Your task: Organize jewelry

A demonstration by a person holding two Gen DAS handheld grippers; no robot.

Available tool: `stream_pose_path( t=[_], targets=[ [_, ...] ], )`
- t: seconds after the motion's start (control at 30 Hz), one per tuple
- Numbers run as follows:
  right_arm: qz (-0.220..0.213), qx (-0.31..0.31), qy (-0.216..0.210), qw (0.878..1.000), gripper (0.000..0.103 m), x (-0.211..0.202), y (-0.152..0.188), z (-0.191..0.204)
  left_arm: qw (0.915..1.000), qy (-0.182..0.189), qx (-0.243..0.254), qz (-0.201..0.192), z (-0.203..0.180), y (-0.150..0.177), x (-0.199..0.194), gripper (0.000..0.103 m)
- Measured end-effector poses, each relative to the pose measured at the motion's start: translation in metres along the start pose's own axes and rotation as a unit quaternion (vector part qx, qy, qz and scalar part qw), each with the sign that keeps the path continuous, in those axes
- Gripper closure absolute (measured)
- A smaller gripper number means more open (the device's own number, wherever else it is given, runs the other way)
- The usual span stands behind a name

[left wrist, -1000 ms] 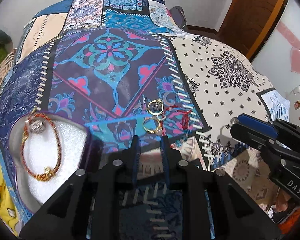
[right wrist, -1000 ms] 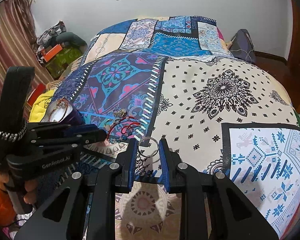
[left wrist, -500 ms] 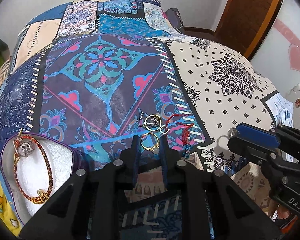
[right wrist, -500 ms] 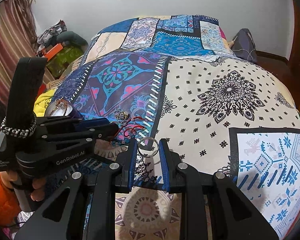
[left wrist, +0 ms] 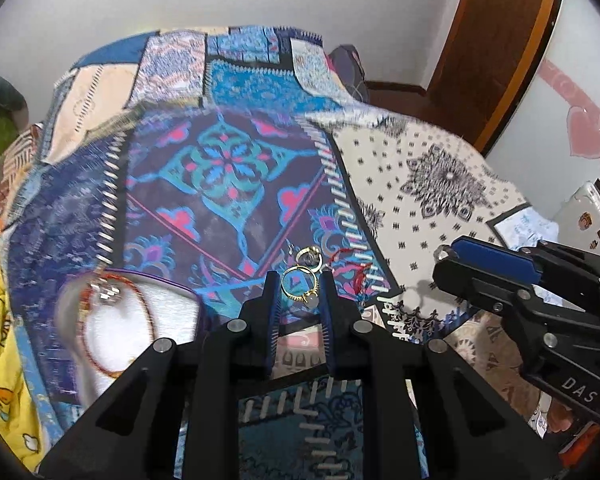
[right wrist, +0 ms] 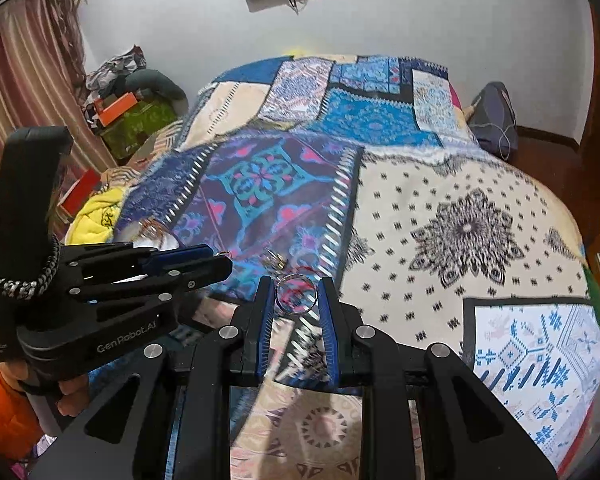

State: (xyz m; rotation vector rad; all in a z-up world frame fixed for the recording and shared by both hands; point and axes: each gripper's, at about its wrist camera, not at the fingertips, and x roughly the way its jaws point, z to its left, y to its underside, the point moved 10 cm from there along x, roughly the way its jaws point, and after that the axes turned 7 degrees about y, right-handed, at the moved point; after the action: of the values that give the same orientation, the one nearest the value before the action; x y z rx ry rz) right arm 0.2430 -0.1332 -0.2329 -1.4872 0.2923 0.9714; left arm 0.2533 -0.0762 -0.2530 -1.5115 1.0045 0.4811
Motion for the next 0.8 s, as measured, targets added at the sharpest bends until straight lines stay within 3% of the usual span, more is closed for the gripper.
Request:
stream_pose_path(
  t=[0.27, 0.8],
  targets=[
    [-0.025, -0.016, -0.005, 1.0, 0.083, -0.011, -0.02, 0.028, 0.9989, -0.013, -0.002, -0.045, 0.017, -0.014, -0.042, 0.085],
    [-0.048, -0.045, -0.031, 0.997, 0.083, -0.012, -0.042, 0.093, 0.9954, -0.032, -0.028, -0.086, 0.081, -0.014, -0.098, 0.085]
  ],
)
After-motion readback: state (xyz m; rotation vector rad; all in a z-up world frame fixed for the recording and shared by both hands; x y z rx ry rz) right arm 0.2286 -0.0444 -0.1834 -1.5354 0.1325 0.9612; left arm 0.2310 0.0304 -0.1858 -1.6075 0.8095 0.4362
